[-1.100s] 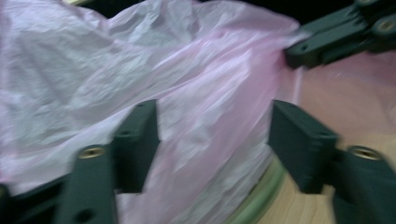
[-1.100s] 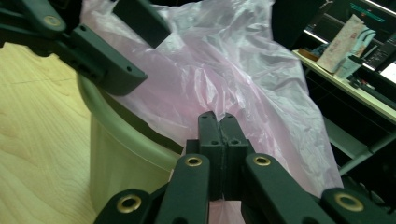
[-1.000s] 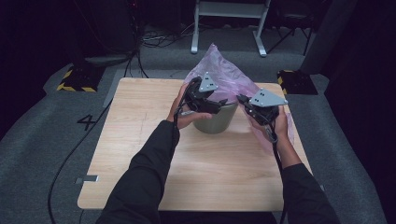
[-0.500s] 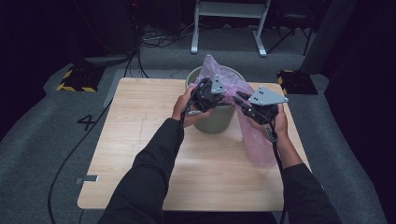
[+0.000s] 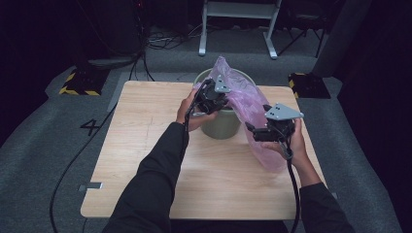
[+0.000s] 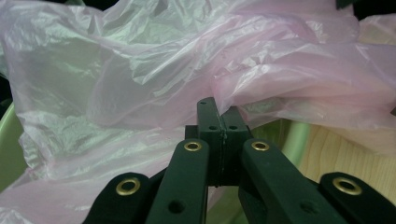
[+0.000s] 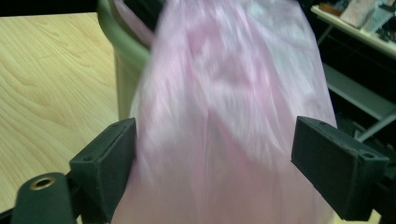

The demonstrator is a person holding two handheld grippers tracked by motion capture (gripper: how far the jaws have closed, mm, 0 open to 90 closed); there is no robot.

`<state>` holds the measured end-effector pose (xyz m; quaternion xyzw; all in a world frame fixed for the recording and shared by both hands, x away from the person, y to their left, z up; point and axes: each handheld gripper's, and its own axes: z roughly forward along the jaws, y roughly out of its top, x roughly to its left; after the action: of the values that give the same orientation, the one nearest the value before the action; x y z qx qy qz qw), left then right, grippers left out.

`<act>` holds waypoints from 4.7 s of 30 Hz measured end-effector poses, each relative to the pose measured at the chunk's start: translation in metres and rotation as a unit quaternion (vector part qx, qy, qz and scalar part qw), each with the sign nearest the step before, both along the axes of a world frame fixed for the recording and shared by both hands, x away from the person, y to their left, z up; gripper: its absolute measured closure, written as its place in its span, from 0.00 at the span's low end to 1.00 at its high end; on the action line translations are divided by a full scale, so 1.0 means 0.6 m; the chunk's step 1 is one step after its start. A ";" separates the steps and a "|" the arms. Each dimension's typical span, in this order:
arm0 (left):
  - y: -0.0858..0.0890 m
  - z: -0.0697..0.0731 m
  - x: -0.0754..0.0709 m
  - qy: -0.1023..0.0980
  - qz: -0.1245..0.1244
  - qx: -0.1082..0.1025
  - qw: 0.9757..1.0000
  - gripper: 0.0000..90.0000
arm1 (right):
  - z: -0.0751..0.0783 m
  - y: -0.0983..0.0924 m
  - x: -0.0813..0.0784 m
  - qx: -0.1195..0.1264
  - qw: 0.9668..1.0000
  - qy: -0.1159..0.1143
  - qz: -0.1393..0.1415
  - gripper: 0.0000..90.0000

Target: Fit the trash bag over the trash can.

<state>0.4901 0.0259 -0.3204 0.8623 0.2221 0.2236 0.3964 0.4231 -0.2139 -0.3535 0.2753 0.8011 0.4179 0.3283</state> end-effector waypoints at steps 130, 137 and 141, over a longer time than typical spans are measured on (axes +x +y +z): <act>0.073 -0.009 0.009 -0.006 0.025 -0.106 0.994 0.62 | 0.048 -0.033 -0.021 0.052 0.993 -0.045 0.092 0.87; 0.069 0.009 -0.037 -0.027 -0.004 -0.123 0.992 0.24 | 0.051 -0.006 -0.030 0.018 0.992 -0.071 0.106 0.99; 0.050 0.020 -0.063 -0.053 -0.033 -0.104 0.993 0.23 | 0.053 -0.002 -0.031 0.025 0.991 -0.069 0.111 0.99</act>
<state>0.4523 0.0559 -0.3087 0.8100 0.1945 0.2316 0.5025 0.4045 -0.2149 -0.3218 0.1629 0.7914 0.4899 0.3273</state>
